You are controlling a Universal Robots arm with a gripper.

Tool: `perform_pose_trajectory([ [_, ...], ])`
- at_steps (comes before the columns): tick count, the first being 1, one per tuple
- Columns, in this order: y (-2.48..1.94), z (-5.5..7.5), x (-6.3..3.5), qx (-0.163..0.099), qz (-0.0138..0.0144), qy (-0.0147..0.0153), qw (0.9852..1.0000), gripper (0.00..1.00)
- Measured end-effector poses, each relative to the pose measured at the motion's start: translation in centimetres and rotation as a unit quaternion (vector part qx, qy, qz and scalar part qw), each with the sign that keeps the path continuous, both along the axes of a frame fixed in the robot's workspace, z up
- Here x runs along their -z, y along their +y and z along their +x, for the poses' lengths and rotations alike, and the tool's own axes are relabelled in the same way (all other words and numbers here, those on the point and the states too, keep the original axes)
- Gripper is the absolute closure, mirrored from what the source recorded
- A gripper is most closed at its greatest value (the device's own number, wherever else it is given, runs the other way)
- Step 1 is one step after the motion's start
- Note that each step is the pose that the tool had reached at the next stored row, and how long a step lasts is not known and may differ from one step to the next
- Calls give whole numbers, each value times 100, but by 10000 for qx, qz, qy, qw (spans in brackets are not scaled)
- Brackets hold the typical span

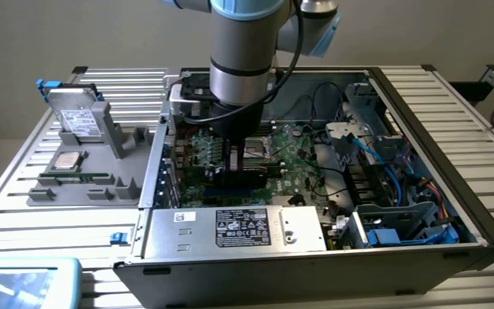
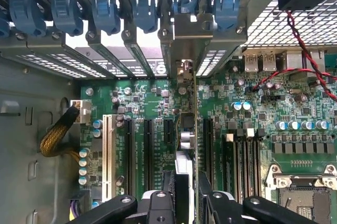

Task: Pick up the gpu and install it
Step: 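Insert the gpu into the slot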

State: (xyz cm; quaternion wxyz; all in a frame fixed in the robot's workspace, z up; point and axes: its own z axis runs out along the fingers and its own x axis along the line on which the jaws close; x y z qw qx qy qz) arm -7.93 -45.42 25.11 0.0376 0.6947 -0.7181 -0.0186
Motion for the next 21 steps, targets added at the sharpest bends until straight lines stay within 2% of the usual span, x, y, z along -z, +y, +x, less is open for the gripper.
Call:
perform_pose_trajectory([
  [21, 26, -18, 12, 0, 1, -1, 10000, 72],
])
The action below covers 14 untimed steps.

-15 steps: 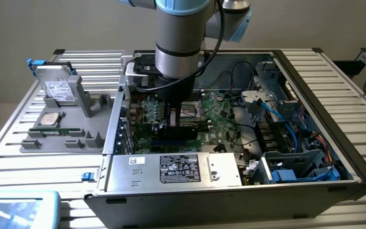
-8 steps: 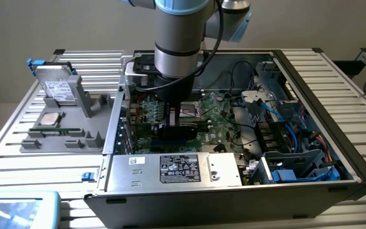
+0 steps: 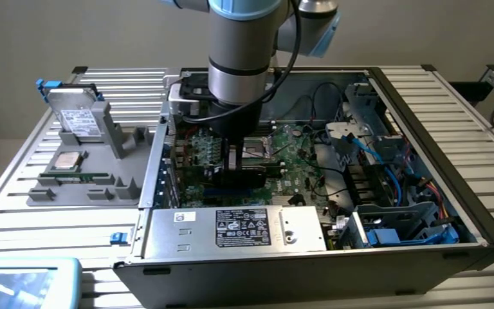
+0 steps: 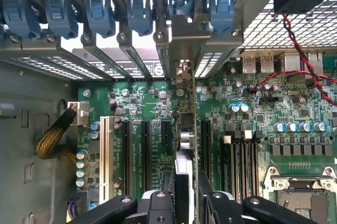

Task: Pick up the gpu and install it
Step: 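Insert the gpu into the slot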

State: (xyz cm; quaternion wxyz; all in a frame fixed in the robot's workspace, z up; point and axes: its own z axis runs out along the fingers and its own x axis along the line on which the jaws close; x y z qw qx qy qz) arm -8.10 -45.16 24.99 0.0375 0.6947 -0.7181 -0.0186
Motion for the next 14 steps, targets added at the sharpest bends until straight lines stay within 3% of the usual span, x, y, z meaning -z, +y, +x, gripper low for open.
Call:
perform_pose_trajectory([
  [14, 0, -5, 14, 0, -1, 0, 10000, 72],
])
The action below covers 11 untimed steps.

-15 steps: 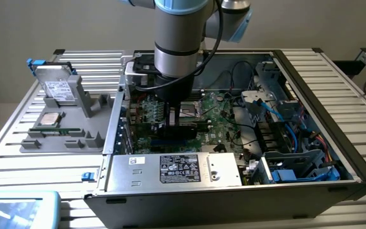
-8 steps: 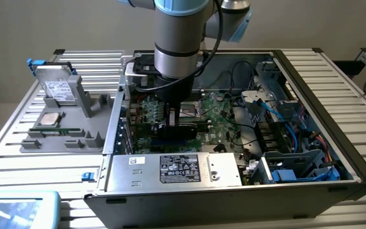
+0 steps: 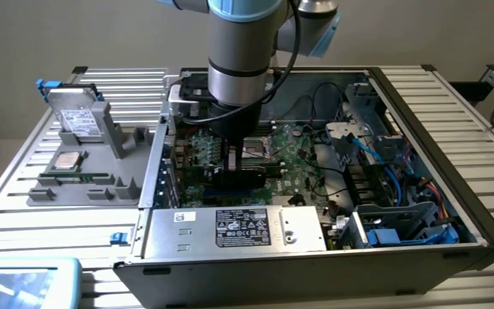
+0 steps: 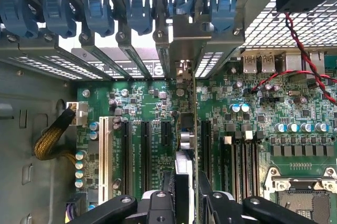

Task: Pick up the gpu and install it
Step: 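Insert the gpu into the slot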

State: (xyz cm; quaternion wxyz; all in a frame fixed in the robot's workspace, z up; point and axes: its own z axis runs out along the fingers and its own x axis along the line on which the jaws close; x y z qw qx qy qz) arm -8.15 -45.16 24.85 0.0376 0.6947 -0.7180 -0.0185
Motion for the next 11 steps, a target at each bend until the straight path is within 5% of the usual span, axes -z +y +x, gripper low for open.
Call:
perform_pose_trajectory([
  [11, 0, 0, 14, 0, 0, -15, 10000, 72],
])
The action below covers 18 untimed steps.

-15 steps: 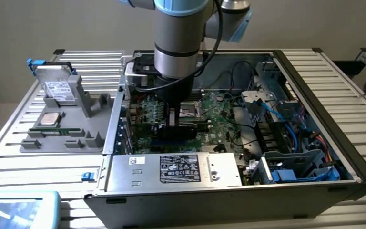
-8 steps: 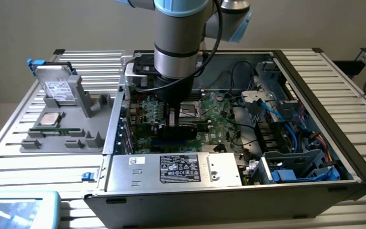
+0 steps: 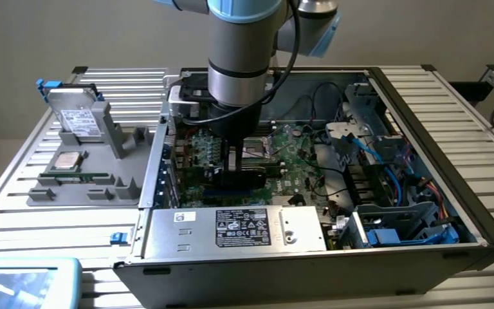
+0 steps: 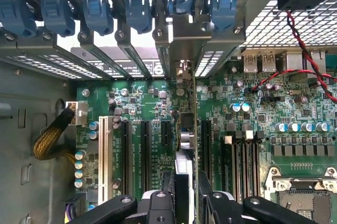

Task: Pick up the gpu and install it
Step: 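Insert the gpu into the slot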

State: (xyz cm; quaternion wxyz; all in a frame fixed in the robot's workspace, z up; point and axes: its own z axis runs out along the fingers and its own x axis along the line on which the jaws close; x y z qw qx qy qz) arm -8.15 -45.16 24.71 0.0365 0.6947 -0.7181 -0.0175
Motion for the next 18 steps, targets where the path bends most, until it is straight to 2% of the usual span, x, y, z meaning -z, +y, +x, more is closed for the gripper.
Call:
perform_pose_trajectory([
  [18, -5, 0, 6, -3, 1, 0, 10000, 72],
])
